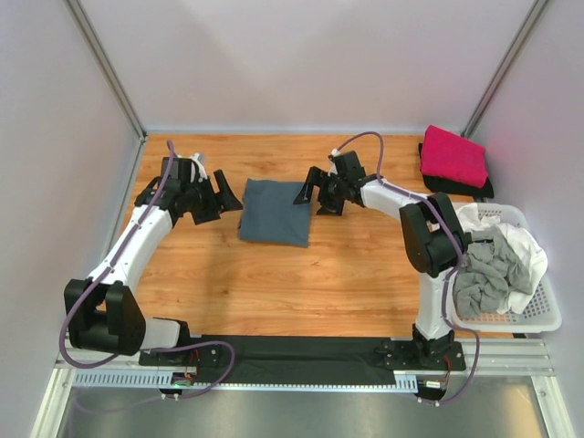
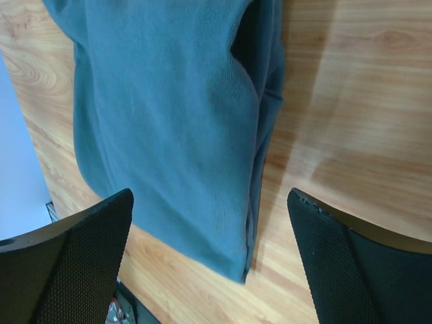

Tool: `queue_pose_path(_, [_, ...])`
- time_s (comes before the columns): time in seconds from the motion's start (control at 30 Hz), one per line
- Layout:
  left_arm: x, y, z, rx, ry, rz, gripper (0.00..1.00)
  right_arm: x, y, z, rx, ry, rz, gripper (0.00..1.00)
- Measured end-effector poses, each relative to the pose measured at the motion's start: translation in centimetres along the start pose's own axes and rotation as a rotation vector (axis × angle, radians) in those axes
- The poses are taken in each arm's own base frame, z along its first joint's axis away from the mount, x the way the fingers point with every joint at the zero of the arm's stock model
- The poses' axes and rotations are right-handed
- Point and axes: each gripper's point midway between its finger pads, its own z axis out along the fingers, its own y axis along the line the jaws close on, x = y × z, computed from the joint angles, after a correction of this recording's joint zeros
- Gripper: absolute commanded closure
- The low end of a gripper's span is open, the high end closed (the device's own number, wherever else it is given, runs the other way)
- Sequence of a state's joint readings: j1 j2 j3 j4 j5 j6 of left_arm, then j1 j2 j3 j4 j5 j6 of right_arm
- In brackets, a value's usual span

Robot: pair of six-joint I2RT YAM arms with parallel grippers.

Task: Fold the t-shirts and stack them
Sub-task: Neatly place the folded tshirt to the corner

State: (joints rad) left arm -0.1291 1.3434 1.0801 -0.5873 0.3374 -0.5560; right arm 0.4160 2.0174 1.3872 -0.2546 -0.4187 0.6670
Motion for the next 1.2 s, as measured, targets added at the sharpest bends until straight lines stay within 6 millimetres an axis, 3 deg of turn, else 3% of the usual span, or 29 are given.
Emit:
queue_pose_path(0.17, [0.3,-0.1,-0.9,-0.002,0.001,0.004,0.15,0.7,-0.5,2.1,-0.003,-0.006,0.032,0.11])
queue_pose_path(0.43, [0.9,0.1,-1.3,-0.019,0.030,0.012,0.15,0.3,0.9,4.0,-0.057,-0.052,0.038,0.26])
queue_pose_path(0.47, [0.8,0.1,-1.4,-0.019,0.030,0.015,0.15,0.4,1.1,4.3,-0.062,-0.054,0.039,0.31])
queue_pose_path(0.53, [0.7,0.0,-1.4,-0.018,0.028,0.017,0.15,0.4,1.3,4.8,-0.066,-0.060,0.036,0.53])
queue_pose_path(0.57, [0.7,0.0,-1.4,-0.018,0.028,0.017,0.15,0.6,1.0,5.1,-0.054,-0.060,0.037,0.75])
queue_pose_path(0.67, [0.7,0.0,-1.4,-0.019,0.029,0.017,0.15,1.2,0.0,5.7,-0.012,-0.047,0.050,1.00])
queue_pose_path(0.83, [0.5,0.2,-1.5,-0.020,0.021,0.013,0.15,-0.1,-0.7,4.9,0.105,-0.054,0.018,1.00])
queue_pose_path(1.0, [-0.1,0.5,-1.1,-0.020,0.009,0.010,0.15,-4.6,-1.6,1.8,0.256,-0.106,-0.086,1.00])
queue_pose_path(1.1, [-0.4,1.0,-0.3,-0.027,0.024,0.000,0.15,-9.2,-2.3,-1.0,0.320,-0.159,-0.161,1.00])
queue_pose_path(1.2, [-1.1,1.2,0.4,-0.025,0.031,-0.010,0.16,-14.5,-4.5,-3.9,0.404,-0.213,-0.223,1.00])
